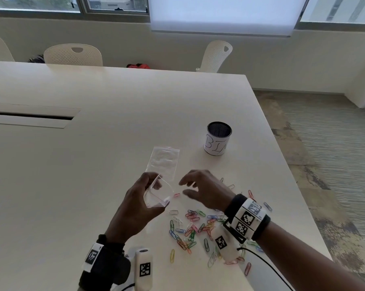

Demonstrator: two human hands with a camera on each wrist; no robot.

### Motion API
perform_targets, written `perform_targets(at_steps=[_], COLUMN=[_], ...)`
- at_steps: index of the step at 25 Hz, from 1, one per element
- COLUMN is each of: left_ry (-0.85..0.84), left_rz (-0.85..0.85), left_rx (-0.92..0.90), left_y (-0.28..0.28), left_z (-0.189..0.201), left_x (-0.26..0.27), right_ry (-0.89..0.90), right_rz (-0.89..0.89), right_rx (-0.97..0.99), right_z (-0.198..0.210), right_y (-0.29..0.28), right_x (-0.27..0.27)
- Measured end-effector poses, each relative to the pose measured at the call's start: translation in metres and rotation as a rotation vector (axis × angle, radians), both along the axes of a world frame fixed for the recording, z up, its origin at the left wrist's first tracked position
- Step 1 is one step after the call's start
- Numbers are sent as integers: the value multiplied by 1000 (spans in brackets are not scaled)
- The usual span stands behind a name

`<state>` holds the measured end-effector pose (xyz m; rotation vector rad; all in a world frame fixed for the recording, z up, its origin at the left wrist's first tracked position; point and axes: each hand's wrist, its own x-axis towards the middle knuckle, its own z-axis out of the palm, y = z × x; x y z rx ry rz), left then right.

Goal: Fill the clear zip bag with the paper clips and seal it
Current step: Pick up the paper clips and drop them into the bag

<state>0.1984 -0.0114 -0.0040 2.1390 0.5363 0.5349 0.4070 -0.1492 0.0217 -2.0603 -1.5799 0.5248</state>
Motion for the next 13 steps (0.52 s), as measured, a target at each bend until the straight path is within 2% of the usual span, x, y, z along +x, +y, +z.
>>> perform_targets(at_steps=[3, 13], left_ry=[-9, -28], left_rz=[14, 21], left_rx=[-1, 28], left_y=[3, 1], left_z=[1, 5], left_x=[-7, -14], right_ry=[-46, -182], right_rz=[138, 483], right_rx=[-128, -204], right_z=[-11, -19], right_y=[8, -5], right_x=[-13, -41])
